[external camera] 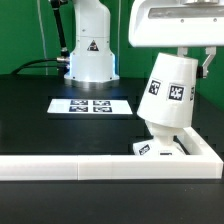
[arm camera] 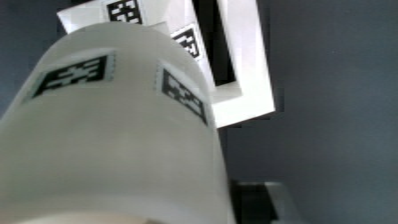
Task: Assemble lamp
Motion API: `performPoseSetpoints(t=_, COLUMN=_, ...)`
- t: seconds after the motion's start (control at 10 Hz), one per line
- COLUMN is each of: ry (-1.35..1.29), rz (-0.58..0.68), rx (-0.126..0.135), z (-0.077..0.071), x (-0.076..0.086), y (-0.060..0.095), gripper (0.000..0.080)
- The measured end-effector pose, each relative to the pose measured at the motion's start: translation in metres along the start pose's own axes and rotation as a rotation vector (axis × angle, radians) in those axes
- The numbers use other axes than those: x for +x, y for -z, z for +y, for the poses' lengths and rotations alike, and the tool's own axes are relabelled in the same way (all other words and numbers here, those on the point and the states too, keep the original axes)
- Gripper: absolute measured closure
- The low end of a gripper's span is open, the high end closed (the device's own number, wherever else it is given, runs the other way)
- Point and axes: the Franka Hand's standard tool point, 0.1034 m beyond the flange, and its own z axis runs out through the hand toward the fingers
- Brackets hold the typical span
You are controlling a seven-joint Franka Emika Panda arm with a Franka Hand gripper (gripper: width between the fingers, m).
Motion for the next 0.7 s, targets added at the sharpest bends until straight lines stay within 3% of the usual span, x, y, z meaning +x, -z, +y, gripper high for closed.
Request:
performPoseSetpoints(t=0.2, ry=-0.003, rz=-0.01, rx=-0.005, z=0.004, x=0.001, y=0.001, gripper=0.053)
performPoseSetpoints(t=0.3, ry=-0.005, rz=-0.025, rx=-0.012, z=0.006, x=-0.001, y=0.003, gripper=0.053)
performPoseSetpoints(t=0.4, ry=-0.018, rz=-0.043, rx=-0.021, z=0.008, x=-0.004, y=0.007, gripper=0.0346)
performPoseSetpoints(t=0.5, ry=-0.039, rz=-0.053, rx=-0.038, z=0.01, x=-0.006, y=0.014, gripper=0.0212)
performPoseSetpoints(t=0.6, ry=-0.04, rz=-0.049, rx=-0.044, z=0.01, x=-0.008, y=0.018, gripper=0.0212)
performPoseSetpoints(t=0.7, ry=-0.037, rz=-0.042, rx=-0.06, z=0.009, x=-0.01, y=0.021, gripper=0.0117)
